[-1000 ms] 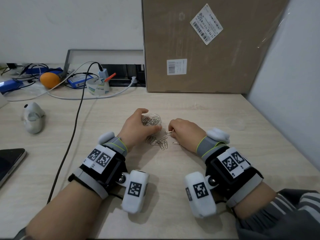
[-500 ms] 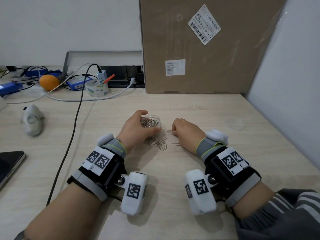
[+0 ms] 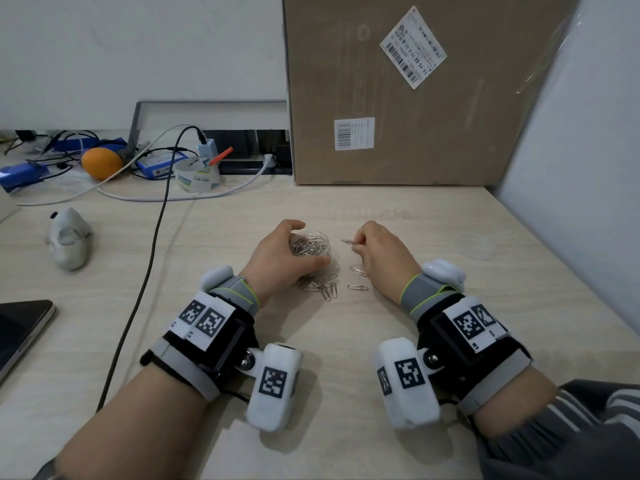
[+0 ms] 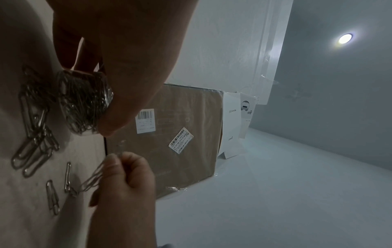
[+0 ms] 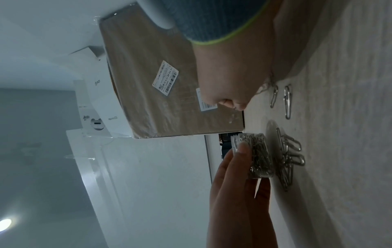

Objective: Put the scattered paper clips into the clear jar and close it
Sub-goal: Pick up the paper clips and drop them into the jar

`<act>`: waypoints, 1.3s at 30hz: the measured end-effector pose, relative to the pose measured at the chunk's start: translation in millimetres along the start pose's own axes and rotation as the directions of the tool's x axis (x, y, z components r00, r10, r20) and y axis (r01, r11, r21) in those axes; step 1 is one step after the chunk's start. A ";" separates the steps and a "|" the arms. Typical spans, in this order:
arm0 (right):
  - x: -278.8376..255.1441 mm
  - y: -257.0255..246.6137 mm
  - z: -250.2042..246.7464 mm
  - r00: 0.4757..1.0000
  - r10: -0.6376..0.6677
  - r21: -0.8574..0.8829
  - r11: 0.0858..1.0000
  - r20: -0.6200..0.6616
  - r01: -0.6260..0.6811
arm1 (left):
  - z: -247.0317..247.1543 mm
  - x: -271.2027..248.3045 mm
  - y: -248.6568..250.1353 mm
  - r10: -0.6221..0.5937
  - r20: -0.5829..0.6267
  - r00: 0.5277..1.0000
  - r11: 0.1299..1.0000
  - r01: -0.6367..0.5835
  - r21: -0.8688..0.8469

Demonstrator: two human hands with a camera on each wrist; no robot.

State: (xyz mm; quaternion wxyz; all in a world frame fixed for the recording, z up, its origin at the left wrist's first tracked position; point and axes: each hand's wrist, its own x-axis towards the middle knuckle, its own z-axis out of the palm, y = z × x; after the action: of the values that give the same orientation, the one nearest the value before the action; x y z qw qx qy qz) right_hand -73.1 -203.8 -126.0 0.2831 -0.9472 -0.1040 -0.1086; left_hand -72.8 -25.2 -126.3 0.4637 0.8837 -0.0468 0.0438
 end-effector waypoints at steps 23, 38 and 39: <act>-10.3 -26.6 -3.1 0.968 -0.181 0.403 0.884 -0.173 0.237 | 13.2 -13.6 13.8 0.170 0.142 0.975 0.985 -0.171 -0.005; 3.9 7.5 11.6 0.998 0.033 0.084 0.996 0.058 -0.038 | -22.1 10.7 -11.1 -0.118 -0.225 0.967 0.989 0.094 -0.114; 4.2 8.1 12.3 0.993 0.034 0.040 0.998 0.112 -0.039 | -22.4 12.2 -13.5 -0.132 -0.231 0.964 0.988 0.108 -0.114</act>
State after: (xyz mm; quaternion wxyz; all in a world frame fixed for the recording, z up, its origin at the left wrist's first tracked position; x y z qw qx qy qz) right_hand -65.2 -203.0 -139.1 0.2985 -0.9475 -0.1044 -0.0482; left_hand -59.8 0.3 -123.2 0.5115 0.8489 0.0604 0.1188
